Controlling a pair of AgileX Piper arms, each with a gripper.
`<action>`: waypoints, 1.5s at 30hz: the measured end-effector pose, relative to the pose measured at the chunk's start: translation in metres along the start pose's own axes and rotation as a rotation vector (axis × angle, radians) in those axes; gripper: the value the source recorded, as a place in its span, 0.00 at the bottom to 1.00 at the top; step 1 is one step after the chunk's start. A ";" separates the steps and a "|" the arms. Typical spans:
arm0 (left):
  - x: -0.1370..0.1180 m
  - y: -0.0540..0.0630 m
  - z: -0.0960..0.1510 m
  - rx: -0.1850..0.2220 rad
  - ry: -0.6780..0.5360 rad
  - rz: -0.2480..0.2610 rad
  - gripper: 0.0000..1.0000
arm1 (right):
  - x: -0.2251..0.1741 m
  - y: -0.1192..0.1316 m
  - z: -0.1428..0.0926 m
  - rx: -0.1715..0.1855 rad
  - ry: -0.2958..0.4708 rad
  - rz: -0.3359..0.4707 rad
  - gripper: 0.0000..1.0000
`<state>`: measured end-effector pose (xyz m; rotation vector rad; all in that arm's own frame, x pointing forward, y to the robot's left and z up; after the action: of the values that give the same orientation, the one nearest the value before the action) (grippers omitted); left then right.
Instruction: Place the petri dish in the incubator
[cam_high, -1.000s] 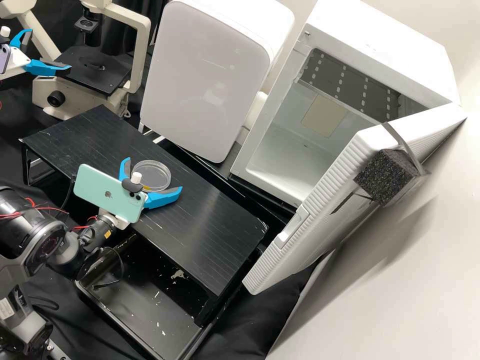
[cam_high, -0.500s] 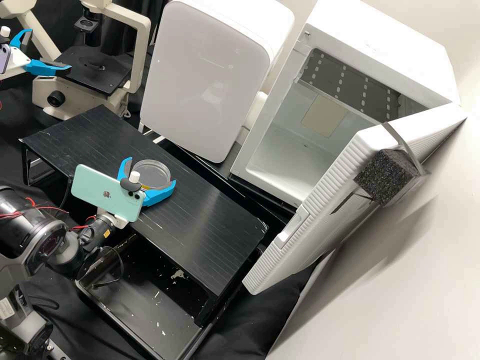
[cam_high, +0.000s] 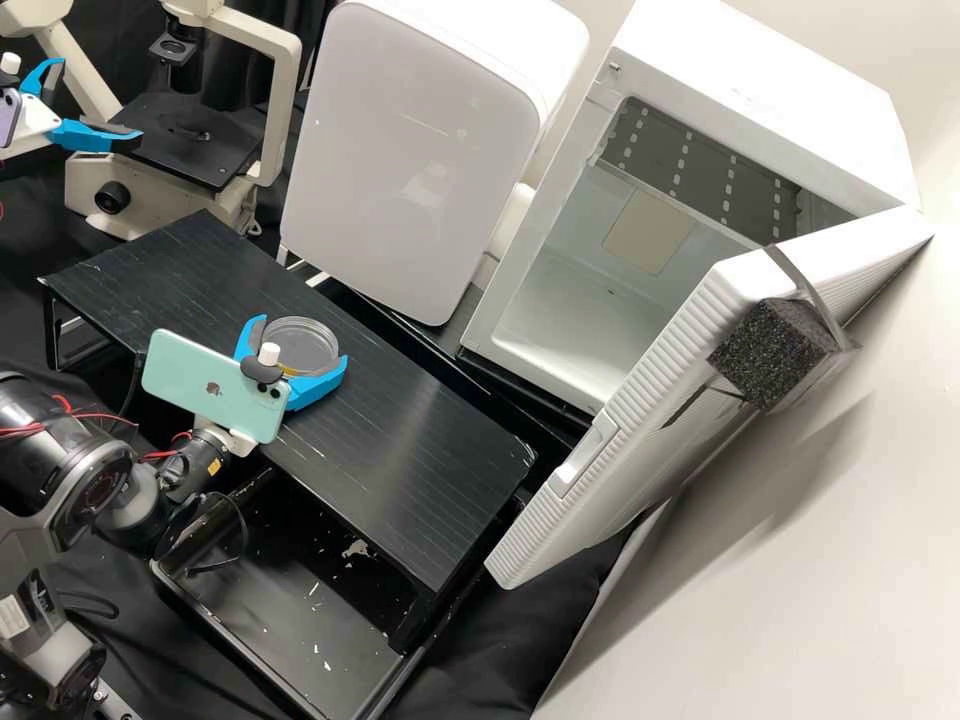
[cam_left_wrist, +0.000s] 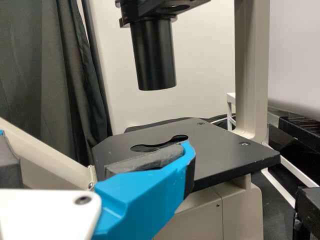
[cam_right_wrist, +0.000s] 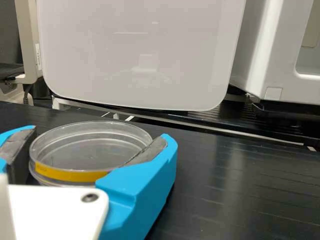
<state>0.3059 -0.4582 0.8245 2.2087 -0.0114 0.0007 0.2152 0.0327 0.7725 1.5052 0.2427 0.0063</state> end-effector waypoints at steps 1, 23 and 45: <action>0.000 0.000 0.000 0.000 0.000 0.000 1.00 | 0.000 0.000 0.000 0.003 0.000 -0.001 0.00; 0.000 0.000 0.000 0.000 0.000 0.000 1.00 | -0.013 0.103 0.055 0.065 -0.134 0.326 0.00; 0.000 0.000 0.000 0.000 0.000 0.000 1.00 | 0.093 0.187 0.091 -0.005 -0.079 0.516 0.00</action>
<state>0.3059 -0.4582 0.8245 2.2087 -0.0114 0.0007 0.3476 -0.0298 0.9466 1.5240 -0.2136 0.3571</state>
